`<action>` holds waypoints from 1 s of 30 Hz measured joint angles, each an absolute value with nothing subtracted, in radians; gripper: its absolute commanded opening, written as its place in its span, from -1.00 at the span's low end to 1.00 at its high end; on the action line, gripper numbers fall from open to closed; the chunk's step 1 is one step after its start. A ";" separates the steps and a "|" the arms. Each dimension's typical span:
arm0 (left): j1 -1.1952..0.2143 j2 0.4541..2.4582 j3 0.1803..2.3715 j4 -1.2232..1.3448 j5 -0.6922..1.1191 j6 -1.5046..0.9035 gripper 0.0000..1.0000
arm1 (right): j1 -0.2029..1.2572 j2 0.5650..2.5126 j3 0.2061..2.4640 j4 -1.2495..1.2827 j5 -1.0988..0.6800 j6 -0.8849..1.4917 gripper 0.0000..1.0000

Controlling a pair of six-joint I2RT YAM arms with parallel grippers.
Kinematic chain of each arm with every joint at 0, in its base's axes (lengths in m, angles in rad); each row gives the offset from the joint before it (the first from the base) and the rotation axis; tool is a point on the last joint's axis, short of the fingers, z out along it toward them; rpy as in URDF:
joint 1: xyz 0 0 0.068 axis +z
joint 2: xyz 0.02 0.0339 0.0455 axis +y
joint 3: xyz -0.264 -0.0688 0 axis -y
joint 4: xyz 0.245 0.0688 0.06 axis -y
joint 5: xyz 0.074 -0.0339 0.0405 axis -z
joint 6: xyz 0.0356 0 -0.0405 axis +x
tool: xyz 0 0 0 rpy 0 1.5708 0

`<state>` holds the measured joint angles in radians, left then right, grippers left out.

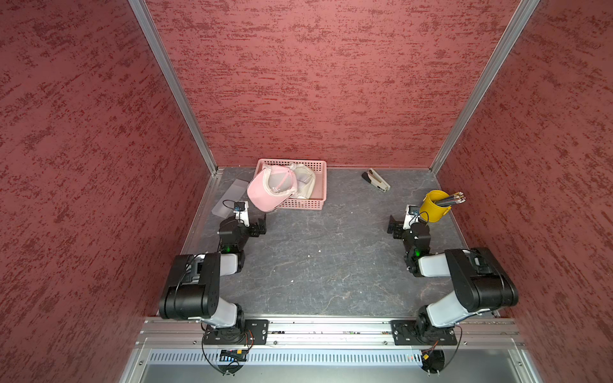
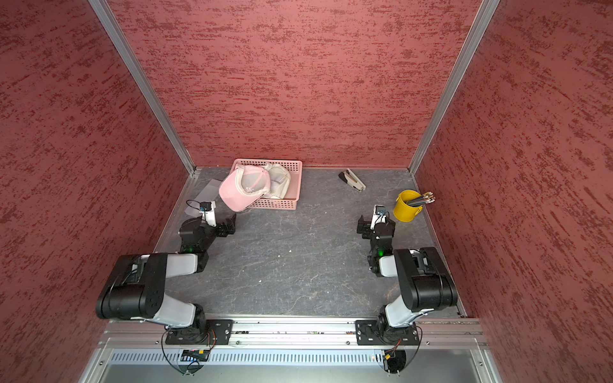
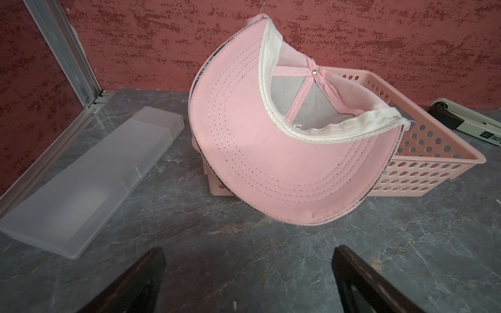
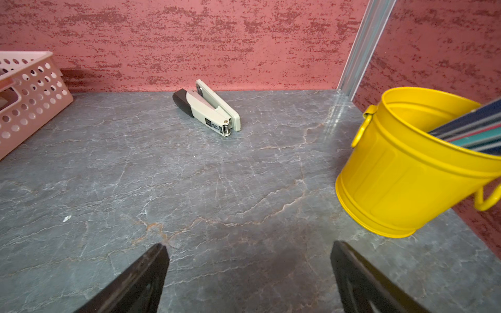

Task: Turn the baseball cap inside out
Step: Pick up the baseball cap from the basket.

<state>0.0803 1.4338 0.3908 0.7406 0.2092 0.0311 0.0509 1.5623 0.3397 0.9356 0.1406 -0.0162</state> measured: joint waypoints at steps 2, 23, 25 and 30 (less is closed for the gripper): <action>0.079 1.350 0.422 0.663 0.208 0.031 1.00 | 0.056 1.553 0.340 0.934 0.133 -0.023 0.97; 0.134 1.221 0.827 0.038 0.302 -0.037 0.76 | 0.133 1.273 0.837 0.224 0.094 -0.061 0.97; 0.160 1.281 0.900 0.002 0.337 -0.061 0.70 | 0.170 1.284 0.929 0.112 0.085 -0.061 0.97; 0.173 1.438 1.066 -0.120 0.411 -0.072 0.56 | 0.289 1.358 1.139 -0.129 0.040 -0.055 0.96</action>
